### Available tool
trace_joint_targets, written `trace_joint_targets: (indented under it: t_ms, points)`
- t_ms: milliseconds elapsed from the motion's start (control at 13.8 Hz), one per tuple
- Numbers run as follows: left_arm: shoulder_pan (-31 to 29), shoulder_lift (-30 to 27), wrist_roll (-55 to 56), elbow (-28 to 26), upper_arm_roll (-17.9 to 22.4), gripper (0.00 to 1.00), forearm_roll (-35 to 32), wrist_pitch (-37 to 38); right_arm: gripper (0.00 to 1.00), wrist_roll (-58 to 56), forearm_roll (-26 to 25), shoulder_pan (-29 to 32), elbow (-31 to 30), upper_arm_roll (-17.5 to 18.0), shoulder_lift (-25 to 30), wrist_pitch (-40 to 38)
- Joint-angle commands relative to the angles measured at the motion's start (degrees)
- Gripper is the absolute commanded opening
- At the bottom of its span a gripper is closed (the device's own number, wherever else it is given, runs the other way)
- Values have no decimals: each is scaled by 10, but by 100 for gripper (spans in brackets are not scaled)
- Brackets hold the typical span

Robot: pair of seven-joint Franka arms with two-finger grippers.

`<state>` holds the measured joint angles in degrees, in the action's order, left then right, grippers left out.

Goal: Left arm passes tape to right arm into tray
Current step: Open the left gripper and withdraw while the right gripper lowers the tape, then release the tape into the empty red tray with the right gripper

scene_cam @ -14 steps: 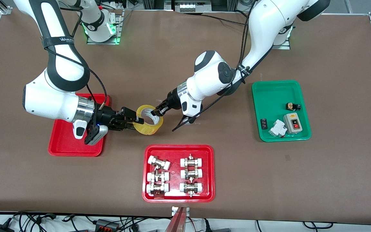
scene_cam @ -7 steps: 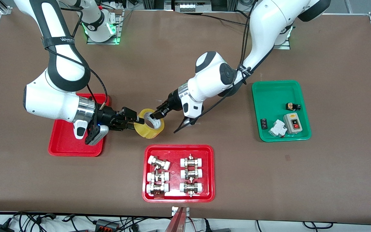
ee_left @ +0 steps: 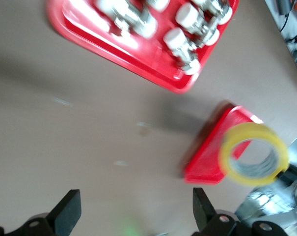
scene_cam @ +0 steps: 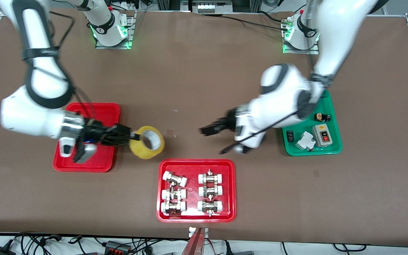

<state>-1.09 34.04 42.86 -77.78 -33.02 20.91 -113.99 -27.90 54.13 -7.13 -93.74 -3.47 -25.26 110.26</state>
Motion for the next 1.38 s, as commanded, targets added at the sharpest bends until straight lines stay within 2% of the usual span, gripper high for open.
trace_joint_targets:
  t_ms: [0,217,507,579,651,724,796,868,941,1013,1303]
  points:
    - [-85,-59,-102,-18,-6,100,-30,113,0,-64,-39,94,3,8,-20,-87]
    - [-116,-101,-200,-17,-6,100,-142,238,0,-178,-69,176,4,8,-66,-146]
    - [-144,-111,-207,64,0,100,-237,420,0,-260,-108,221,3,8,-110,-165]
    - [-151,-113,-217,64,-3,100,-256,432,0,-281,-108,223,3,8,-119,-165]
    - [-159,-131,-221,39,-6,100,-257,430,0,-301,-111,227,3,7,-128,-165]
    - [-160,-156,-220,0,-8,100,-258,410,0,-317,-118,230,3,7,-137,-163]
    - [-159,-186,-220,-44,-13,100,-257,377,5,-319,-131,229,4,8,-139,-158]
    - [-162,-210,-220,-84,-14,100,-256,352,47,-320,-146,225,5,8,-139,-150]
    - [-163,-235,-220,-115,-14,100,-255,329,99,-324,-156,223,5,8,-139,-134]
    - [-162,-251,-220,-140,-14,100,-255,315,100,-328,-177,217,5,8,-138,-111]
    - [-174,-247,-272,-117,-8,100,-259,316,100,-330,-286,174,3,8,-118,-30]
